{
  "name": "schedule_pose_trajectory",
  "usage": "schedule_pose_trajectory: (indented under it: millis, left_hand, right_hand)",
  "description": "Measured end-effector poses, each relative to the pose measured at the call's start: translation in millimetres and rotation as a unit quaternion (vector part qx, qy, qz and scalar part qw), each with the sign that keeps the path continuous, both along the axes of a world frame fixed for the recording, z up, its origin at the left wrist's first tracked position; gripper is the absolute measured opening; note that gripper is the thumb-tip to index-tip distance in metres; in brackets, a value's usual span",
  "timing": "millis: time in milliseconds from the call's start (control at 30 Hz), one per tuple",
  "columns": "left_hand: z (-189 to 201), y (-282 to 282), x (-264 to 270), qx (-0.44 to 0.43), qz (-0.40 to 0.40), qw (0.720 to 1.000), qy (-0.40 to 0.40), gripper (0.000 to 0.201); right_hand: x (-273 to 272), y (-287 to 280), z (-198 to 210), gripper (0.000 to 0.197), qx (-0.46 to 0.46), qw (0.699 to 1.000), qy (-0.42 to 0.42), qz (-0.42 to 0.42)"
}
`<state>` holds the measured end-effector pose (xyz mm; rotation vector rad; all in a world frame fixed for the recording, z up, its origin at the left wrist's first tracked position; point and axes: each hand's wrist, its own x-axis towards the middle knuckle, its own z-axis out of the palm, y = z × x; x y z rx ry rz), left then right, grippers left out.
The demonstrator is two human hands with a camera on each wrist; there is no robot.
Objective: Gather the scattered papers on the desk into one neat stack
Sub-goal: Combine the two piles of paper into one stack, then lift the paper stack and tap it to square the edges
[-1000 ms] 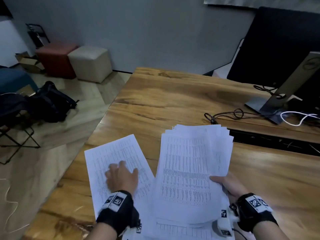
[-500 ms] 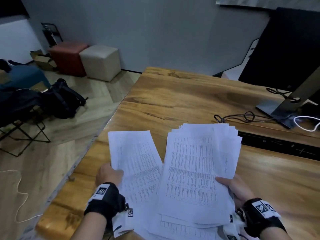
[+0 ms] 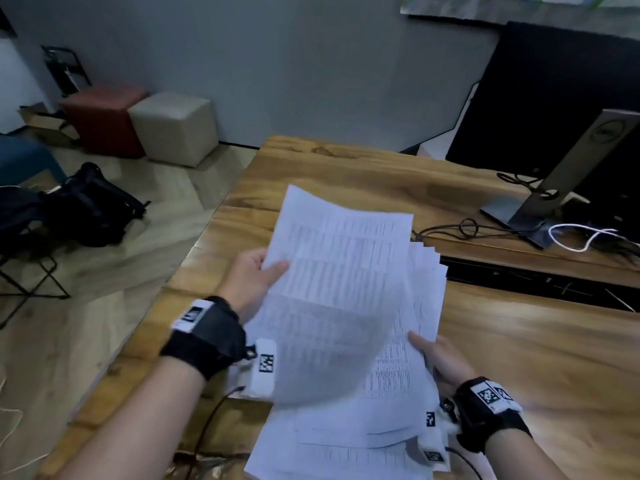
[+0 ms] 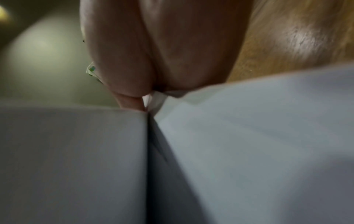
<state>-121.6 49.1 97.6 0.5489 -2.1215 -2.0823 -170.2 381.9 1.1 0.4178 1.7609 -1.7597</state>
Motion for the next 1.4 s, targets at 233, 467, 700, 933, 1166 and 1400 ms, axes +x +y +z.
schedule_pose_trajectory:
  millis: [233, 467, 700, 933, 1166, 1400]
  left_hand:
    - [-104.2, 38.8, -19.6, -0.185, -0.045, 0.964, -0.185, 0.032]
    - [-122.8, 46.5, -14.8, -0.346, -0.141, 0.908, -0.191, 0.049]
    - [-99.4, 18.2, -2.9, -0.091, -0.053, 0.978, -0.179, 0.107]
    - [-23.2, -0.6, -1.2, 0.149, -0.151, 0.977, -0.018, 0.091]
    - [52.5, 11.0, -3.5, 0.037, -0.122, 0.985, 0.119, 0.054]
    - [77.6, 4.9, 5.7, -0.025, -0.129, 0.983, 0.127, 0.048]
  right_hand:
    - [11.1, -5.0, 4.6, 0.038, -0.031, 0.999, -0.011, 0.027]
    - [15.9, -11.6, 1.8, 0.036, -0.086, 0.995, -0.048, 0.001]
    - [14.1, -23.9, 28.2, 0.035, -0.071, 0.995, 0.030, 0.058]
    - [6.9, -20.5, 91.2, 0.049, -0.150, 0.981, 0.097, 0.082]
    - [7.7, -45.1, 146.7, 0.040, -0.041, 0.928, 0.366, 0.057]
    - [10.4, -43.8, 153.1, 0.040, -0.018, 0.900, 0.428, 0.077]
